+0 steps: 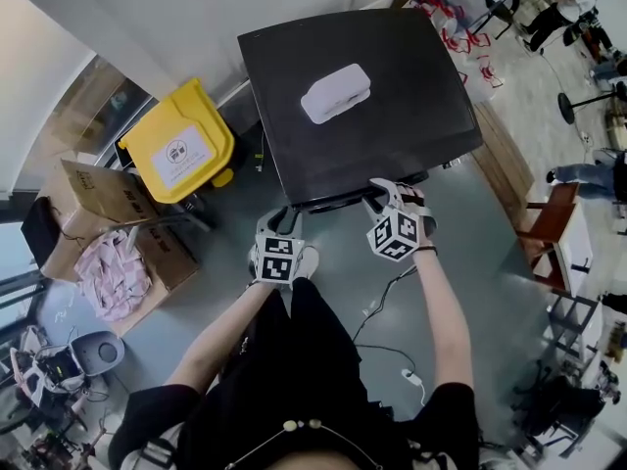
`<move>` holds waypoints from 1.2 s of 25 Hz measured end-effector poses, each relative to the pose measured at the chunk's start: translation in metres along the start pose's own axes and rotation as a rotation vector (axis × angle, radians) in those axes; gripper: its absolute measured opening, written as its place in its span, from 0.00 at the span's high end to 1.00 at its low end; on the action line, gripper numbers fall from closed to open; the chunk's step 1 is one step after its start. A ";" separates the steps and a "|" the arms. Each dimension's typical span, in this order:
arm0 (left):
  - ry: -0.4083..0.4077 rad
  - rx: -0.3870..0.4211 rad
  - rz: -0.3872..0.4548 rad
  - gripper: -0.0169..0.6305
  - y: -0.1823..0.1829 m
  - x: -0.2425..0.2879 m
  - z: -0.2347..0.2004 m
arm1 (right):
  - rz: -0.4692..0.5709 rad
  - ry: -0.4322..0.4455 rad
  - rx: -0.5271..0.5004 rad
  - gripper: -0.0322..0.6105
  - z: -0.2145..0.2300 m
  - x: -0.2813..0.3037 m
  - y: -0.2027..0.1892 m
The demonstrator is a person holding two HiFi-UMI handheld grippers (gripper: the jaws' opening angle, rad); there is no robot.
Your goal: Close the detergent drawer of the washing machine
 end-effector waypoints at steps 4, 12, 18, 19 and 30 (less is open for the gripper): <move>-0.012 0.030 0.050 0.68 0.010 0.001 -0.001 | 0.017 -0.046 0.090 0.71 0.004 0.003 0.002; -0.009 0.006 0.089 0.62 0.026 -0.001 -0.003 | 0.049 -0.101 0.156 0.75 0.000 -0.008 0.004; -0.109 0.110 0.333 0.66 0.061 -0.045 0.003 | 0.327 -0.205 0.559 0.83 -0.003 -0.065 0.031; -0.125 0.135 0.380 0.69 0.070 -0.056 0.006 | 0.381 -0.224 0.598 0.84 -0.004 -0.076 0.040; -0.310 0.282 0.686 0.96 0.126 -0.169 0.036 | 0.806 -0.382 0.824 0.92 -0.004 -0.205 0.106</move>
Point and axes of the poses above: the fingertips, and each gripper's own axes: x forward along the fingers, z to its right, y out of its top, the point moved 8 cm from there along -x, backward along the fingers, and after that the axes turned 10 degrees about -z, right-handed, at the moved point
